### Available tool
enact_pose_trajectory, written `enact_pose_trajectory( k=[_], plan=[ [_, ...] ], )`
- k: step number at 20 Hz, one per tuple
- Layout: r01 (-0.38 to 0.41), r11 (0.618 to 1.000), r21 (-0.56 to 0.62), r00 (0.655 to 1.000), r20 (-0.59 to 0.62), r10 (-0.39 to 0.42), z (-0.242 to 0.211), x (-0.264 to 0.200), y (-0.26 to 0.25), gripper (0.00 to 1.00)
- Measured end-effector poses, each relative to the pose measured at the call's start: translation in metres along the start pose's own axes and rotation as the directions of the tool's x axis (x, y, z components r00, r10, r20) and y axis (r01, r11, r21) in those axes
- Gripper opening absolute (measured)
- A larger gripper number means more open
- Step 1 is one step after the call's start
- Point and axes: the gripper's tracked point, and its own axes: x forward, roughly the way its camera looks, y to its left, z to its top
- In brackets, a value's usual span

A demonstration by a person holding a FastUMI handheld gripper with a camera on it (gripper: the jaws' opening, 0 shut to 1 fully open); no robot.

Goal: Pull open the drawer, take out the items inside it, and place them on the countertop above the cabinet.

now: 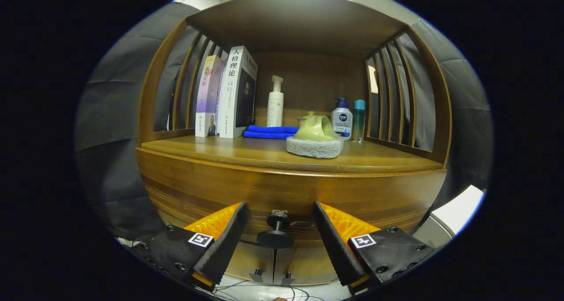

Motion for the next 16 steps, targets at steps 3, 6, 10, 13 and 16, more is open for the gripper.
enact_pose_trajectory(
  k=[3,6,10,13,16],
  plan=[
    [0.001,0.999,0.035,1.000,0.003,-0.001,0.000,0.000,0.003,0.97],
    [0.003,1.000,0.010,1.000,-0.022,-0.003,-0.008,-0.006,-0.002,0.98],
    [0.042,0.999,0.001,0.999,-0.001,-0.042,-0.003,-0.031,-0.011,0.98],
    [0.059,0.998,-0.012,0.998,0.013,-0.059,0.006,-0.054,-0.011,0.98],
    [0.070,0.998,0.010,0.997,0.031,-0.070,0.022,-0.082,-0.009,0.97]
  ],
)
